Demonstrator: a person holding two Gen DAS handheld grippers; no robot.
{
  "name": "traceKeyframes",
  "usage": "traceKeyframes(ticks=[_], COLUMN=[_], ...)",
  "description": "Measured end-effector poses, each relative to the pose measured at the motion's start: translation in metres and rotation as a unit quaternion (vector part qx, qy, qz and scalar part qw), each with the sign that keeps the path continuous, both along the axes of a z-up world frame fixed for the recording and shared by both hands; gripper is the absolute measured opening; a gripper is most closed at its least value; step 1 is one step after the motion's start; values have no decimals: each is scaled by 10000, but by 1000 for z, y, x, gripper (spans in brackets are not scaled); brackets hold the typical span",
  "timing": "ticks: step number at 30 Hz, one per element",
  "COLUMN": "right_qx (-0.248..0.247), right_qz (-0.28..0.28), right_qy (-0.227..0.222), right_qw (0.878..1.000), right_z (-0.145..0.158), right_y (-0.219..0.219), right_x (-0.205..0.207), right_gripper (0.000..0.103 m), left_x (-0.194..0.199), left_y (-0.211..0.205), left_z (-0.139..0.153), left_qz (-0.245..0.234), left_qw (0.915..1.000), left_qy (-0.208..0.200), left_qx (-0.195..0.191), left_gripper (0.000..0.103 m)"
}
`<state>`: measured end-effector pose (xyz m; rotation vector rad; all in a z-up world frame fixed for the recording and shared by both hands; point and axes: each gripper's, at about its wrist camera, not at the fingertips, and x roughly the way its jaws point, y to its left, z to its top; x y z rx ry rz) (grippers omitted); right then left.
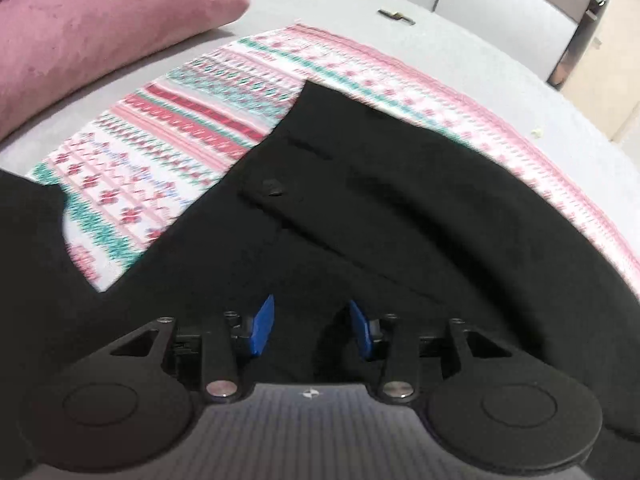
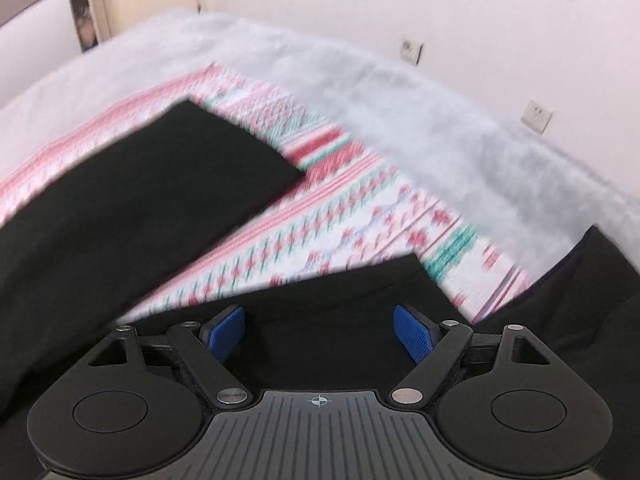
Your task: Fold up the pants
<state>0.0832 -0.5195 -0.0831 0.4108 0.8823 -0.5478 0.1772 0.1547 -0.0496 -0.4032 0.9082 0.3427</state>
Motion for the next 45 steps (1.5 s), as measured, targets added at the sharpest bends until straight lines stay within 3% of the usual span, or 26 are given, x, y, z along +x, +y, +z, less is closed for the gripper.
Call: traceKeyframes(ticks=[3, 6, 10, 13, 18, 20, 23, 26, 27, 29, 31, 33, 36, 40, 45], right_qx=[510, 648, 770, 1110, 1860, 1645, 949, 921, 875, 659, 473, 789, 1173, 1266, 1249], right_qz=[89, 266, 1048, 1496, 1385, 1274, 1215, 832, 736, 655, 672, 644, 619, 957, 1486], right_qy=[-522, -562, -615, -532, -54, 82, 541, 672, 640, 534, 397, 246, -142, -701, -608], right_qw=[9973, 9960, 9896, 9811, 9727, 9781, 9866, 9900, 9914, 9942, 9958, 9945, 9911, 9848, 9791], right_z=[16, 21, 29, 27, 11, 8, -4, -15, -15, -15, -15, -16, -8, 25, 46], right_y=[0, 5, 47, 86, 138, 156, 179, 182, 184, 187, 186, 173, 155, 148, 145], right_x=[5, 34, 93, 144, 229, 257, 295, 312, 311, 310, 302, 288, 259, 195, 93], right_gripper=[84, 84, 84, 84, 84, 84, 84, 90, 90, 76, 20, 5, 3, 3, 3], left_x=[4, 10, 15, 15, 17, 20, 24, 26, 27, 28, 29, 28, 28, 27, 22], left_y=[-14, -22, -12, -11, -25, -32, -36, -39, -39, -39, -35, -36, -39, -35, -24], left_z=[6, 1, -13, -7, -4, -8, -13, -14, -14, -16, -18, -18, -18, -17, -12], left_qz=[-258, -466, -274, -288, -552, -670, -723, -805, -823, -868, -871, -875, -914, -817, -648], left_qw=[9993, 9985, 9979, 9982, 9972, 9970, 9971, 9965, 9964, 9962, 9962, 9961, 9958, 9966, 9973], left_qy=[-245, -209, -42, -120, -225, -162, -72, -95, -83, -60, -76, -83, -50, -43, -20], left_qx=[-65, -175, -584, -520, -461, -348, -240, -227, -187, -97, -59, -27, 66, -29, -342], left_gripper=[66, 69, 69, 74, 91, 96, 101, 103, 103, 103, 103, 103, 103, 103, 103])
